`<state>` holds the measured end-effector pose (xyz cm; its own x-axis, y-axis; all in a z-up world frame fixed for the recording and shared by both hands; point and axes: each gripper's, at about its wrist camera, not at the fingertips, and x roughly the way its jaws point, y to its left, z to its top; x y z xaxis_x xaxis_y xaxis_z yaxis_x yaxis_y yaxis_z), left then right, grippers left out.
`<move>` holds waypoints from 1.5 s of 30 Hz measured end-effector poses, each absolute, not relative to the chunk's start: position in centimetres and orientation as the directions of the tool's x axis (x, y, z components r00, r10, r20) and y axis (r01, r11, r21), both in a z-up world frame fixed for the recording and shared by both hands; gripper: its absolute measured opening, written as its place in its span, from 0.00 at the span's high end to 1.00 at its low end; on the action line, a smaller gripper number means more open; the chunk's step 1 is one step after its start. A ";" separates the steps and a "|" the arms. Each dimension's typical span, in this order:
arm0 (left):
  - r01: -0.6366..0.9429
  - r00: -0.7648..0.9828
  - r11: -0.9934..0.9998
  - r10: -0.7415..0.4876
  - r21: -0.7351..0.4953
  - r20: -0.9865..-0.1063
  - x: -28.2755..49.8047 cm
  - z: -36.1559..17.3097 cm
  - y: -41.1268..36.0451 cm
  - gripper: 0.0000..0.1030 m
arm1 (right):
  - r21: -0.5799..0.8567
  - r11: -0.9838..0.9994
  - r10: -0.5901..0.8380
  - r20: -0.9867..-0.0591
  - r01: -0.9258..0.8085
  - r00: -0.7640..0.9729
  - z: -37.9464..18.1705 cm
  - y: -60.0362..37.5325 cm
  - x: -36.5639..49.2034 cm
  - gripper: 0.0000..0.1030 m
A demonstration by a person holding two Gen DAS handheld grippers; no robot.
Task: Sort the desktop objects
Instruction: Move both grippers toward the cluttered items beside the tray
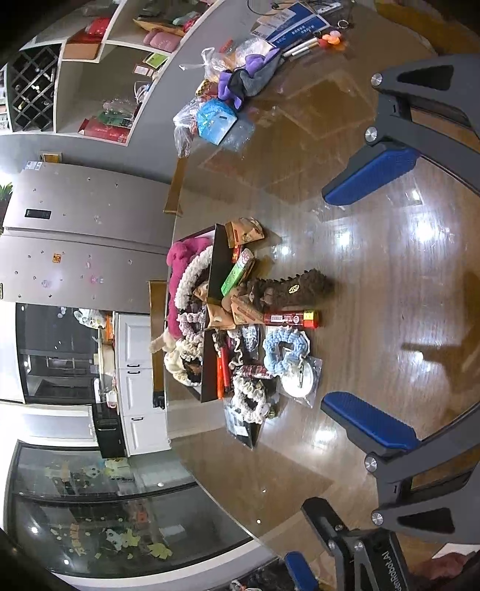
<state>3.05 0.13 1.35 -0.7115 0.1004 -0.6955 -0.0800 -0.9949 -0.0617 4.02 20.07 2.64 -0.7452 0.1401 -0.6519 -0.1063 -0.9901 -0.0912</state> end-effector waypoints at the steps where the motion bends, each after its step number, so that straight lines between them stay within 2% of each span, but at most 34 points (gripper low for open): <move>1: -0.080 -0.709 -0.995 0.098 -0.059 -0.699 2.9 1.2 0.2 0.00 | -0.090 -0.990 0.138 -0.655 -0.105 -0.743 2.5 20.0 3.9 0.00; 11: -0.080 -0.696 -0.995 0.095 -0.055 -0.712 1.6 0.5 0.5 0.00 | -0.079 -0.990 0.141 -0.673 -0.119 -0.726 1.6 20.7 2.9 0.00; 24: -0.075 -0.685 -0.996 0.089 -0.051 -0.723 0.4 -0.3 0.5 0.00 | -0.059 -0.994 0.107 -0.648 -0.091 -0.754 1.0 20.8 2.4 0.00; 30: -0.077 -0.677 -0.996 0.093 -0.056 -0.730 -0.9 -0.9 0.3 0.00 | -0.051 -0.994 0.103 -0.671 -0.093 -0.735 0.4 21.2 1.4 0.00; 33: -0.075 -0.671 -0.996 0.084 -0.045 -0.737 -2.2 -1.4 0.4 0.00 | -0.038 -0.994 0.101 -0.682 -0.103 -0.725 0.0 21.8 0.8 0.00; 45: -0.077 -0.615 -0.989 0.149 -0.128 -0.774 -9.6 -4.5 0.1 0.00 | -0.061 -0.987 0.148 -0.718 -0.150 -0.680 -2.3 24.4 -3.1 0.00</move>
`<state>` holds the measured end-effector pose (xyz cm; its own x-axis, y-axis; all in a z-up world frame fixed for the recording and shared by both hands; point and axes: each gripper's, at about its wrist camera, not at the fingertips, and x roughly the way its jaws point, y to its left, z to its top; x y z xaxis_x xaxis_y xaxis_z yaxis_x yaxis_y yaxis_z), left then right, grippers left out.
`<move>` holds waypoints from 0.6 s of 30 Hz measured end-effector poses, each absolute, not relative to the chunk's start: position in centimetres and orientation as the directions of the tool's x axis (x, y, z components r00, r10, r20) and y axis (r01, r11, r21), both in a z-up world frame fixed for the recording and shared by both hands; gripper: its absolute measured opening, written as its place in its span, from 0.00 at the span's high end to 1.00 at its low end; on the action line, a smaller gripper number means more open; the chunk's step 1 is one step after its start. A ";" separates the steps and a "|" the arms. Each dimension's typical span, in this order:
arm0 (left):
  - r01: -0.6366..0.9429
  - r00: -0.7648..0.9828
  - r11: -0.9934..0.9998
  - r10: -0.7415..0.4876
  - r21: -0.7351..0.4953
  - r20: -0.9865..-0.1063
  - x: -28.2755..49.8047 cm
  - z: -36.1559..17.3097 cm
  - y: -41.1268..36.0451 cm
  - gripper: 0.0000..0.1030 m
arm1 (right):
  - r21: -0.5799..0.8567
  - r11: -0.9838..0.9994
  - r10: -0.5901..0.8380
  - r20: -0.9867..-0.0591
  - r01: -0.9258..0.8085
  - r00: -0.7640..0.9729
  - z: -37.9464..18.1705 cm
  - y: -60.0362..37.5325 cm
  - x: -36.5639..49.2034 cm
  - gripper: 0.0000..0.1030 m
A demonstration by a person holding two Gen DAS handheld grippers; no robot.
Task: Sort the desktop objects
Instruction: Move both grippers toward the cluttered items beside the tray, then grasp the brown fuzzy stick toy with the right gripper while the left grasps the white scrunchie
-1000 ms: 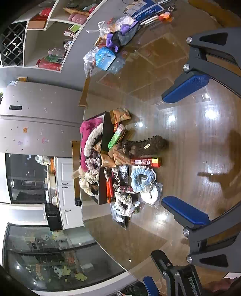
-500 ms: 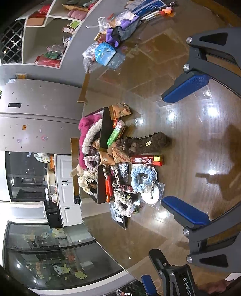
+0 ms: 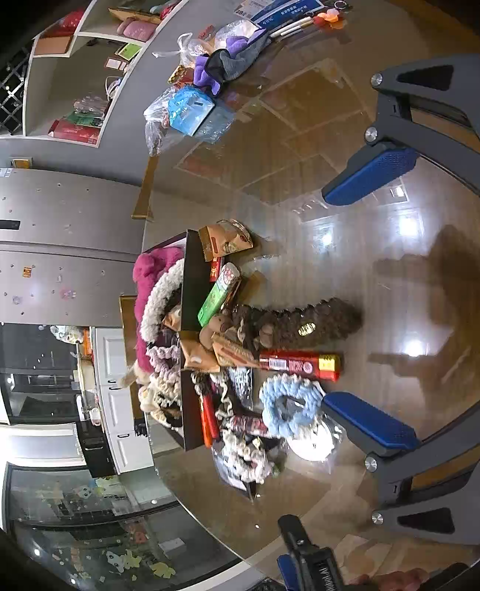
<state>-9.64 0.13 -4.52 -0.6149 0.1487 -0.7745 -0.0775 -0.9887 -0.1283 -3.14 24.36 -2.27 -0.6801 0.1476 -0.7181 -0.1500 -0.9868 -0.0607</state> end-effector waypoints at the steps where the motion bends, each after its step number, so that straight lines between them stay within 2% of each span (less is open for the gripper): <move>1: -0.083 -0.613 -0.988 0.151 -0.127 -0.776 -10.3 -4.7 0.4 0.00 | -0.063 -0.986 0.150 -0.721 -0.153 -0.677 -2.5 24.5 -3.5 0.00; 18: -0.160 -0.534 -0.983 0.160 -0.086 -0.830 -16.8 -8.1 5.9 0.03 | -0.071 -0.988 0.139 -0.791 -0.136 -0.596 -6.7 26.2 -8.7 0.00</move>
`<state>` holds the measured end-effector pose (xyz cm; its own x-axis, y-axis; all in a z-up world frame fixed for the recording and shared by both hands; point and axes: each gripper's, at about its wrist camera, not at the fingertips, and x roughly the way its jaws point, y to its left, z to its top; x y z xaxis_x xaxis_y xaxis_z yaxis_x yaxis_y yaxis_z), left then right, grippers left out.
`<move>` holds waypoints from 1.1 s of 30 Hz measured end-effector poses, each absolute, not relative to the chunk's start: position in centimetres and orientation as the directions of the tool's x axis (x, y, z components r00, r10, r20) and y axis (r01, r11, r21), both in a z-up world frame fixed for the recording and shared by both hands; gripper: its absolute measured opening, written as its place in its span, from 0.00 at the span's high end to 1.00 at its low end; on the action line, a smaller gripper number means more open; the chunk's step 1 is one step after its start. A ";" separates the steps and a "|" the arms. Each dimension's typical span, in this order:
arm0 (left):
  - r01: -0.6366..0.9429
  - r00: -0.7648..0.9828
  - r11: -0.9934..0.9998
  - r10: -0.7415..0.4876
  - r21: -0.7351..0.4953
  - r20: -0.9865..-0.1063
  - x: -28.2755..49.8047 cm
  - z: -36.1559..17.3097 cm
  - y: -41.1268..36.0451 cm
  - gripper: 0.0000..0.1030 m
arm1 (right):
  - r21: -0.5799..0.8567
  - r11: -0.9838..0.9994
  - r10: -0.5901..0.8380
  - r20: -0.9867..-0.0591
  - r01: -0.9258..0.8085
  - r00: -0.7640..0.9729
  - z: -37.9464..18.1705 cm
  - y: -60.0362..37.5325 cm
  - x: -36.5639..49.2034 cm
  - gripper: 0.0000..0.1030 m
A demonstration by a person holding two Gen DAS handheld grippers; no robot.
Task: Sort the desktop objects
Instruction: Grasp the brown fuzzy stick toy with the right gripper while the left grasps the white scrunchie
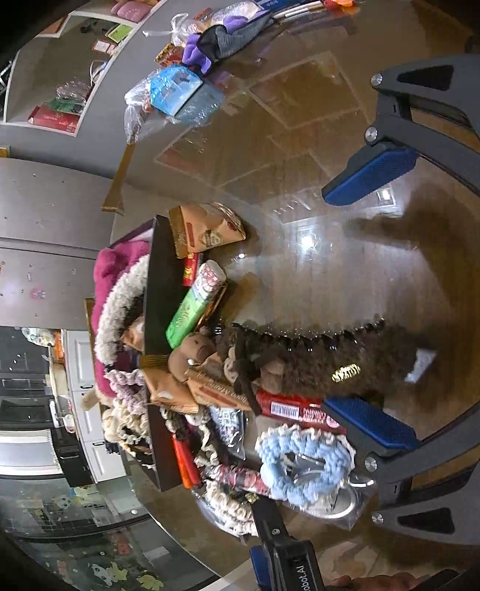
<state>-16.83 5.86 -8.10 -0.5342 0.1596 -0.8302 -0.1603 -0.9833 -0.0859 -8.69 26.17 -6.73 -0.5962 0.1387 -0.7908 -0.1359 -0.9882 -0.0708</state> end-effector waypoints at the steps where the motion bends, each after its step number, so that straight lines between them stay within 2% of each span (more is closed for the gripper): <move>1: -0.166 -0.536 -0.982 0.164 -0.087 -0.828 -16.8 -8.1 5.9 0.04 | -0.063 -0.989 0.129 -0.795 -0.131 -0.593 -6.9 26.3 -8.8 0.00; 7: -0.180 -0.549 -0.981 0.155 -0.065 -0.821 -17.1 -8.1 6.6 0.08 | -0.036 -0.992 0.099 -0.805 -0.118 -0.585 -7.2 26.5 -9.5 0.00; 10: -0.183 -0.559 -0.981 0.156 -0.062 -0.815 -17.0 -8.0 6.5 0.14 | -0.039 -0.993 0.098 -0.806 -0.113 -0.584 -7.3 26.5 -9.7 0.00; 13: -0.177 -0.575 -0.983 0.141 -0.045 -0.806 -16.8 -7.9 6.4 0.36 | -0.040 -0.993 0.098 -0.806 -0.112 -0.583 -7.3 26.6 -9.8 0.00; 14: -0.175 -0.581 -0.984 0.137 -0.041 -0.802 -16.6 -7.8 6.2 0.49 | -0.040 -0.993 0.098 -0.807 -0.111 -0.583 -7.2 26.6 -9.7 0.00; 15: -0.172 -0.584 -0.984 0.132 -0.037 -0.801 -16.5 -7.8 6.1 0.58 | -0.041 -0.993 0.096 -0.806 -0.106 -0.584 -7.2 26.6 -9.8 0.03; 17: -0.170 -0.585 -0.984 0.139 -0.047 -0.799 -16.5 -7.7 5.8 0.67 | -0.031 -0.995 0.079 -0.802 -0.091 -0.592 -7.0 26.5 -9.7 0.17; 18: -0.170 -0.584 -0.984 0.148 -0.058 -0.798 -16.5 -7.7 5.6 0.72 | -0.016 -0.996 0.063 -0.796 -0.083 -0.602 -6.9 26.4 -9.6 0.36; 19: -0.167 -0.582 -0.983 0.161 -0.077 -0.797 -16.4 -7.6 5.3 0.73 | -0.023 -0.997 0.065 -0.788 -0.075 -0.613 -6.6 26.2 -9.5 0.57; 21: -0.166 -0.582 -0.982 0.170 -0.088 -0.795 -16.3 -7.6 5.1 0.78 | -0.020 -0.997 0.059 -0.789 -0.070 -0.612 -6.4 25.9 -9.5 0.67; 33: -0.171 -0.661 -0.982 0.170 -0.075 -0.731 -13.6 -3.9 4.1 0.79 | 0.040 -0.997 0.008 -0.791 -0.064 -0.611 -5.6 26.0 -8.8 0.71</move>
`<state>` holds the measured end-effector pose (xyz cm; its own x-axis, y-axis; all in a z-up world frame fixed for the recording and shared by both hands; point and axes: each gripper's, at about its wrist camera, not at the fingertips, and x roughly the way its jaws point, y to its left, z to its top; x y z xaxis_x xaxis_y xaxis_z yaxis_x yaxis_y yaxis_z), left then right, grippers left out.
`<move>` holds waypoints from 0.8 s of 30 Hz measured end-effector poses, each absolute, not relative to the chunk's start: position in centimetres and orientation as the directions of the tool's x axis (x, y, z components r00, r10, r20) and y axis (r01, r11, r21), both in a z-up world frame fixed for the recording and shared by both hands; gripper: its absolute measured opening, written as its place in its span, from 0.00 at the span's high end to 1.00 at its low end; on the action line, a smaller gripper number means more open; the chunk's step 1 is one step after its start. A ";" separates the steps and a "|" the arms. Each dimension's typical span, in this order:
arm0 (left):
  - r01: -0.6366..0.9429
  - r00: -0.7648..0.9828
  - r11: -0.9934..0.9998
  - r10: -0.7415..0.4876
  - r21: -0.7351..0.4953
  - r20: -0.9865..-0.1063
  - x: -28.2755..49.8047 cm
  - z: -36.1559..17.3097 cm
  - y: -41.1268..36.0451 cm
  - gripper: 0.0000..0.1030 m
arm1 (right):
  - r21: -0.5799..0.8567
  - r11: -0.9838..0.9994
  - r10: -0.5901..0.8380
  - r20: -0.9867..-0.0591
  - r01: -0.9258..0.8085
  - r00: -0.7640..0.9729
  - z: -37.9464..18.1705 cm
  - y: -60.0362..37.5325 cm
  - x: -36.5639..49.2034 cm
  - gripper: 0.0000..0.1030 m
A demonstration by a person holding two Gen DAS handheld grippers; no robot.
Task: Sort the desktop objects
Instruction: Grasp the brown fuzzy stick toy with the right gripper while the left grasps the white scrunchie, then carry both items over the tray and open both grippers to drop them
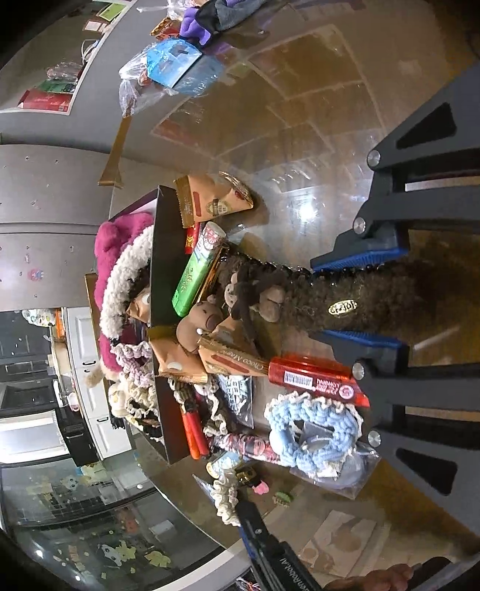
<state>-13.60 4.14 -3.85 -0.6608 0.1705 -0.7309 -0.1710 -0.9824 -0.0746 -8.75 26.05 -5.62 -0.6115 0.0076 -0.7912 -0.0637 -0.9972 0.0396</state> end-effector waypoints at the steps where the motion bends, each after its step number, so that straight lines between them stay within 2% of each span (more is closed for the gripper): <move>1: -0.170 -0.664 -0.982 0.173 -0.079 -0.727 -13.4 -3.6 4.0 0.79 | 0.042 -0.997 0.004 -0.788 -0.061 -0.615 -5.4 26.0 -8.6 0.71; 16: -0.206 -0.671 -0.974 0.210 -0.092 -0.711 -9.4 -1.4 4.8 0.79 | 0.034 -0.999 -0.006 -0.747 -0.029 -0.665 -1.9 25.1 -5.7 0.71; 24: -0.221 -0.663 -0.969 0.231 -0.108 -0.712 -9.9 -1.1 5.7 0.79 | 0.030 -0.999 -0.007 -0.735 -0.021 -0.678 -1.2 24.8 -5.3 0.71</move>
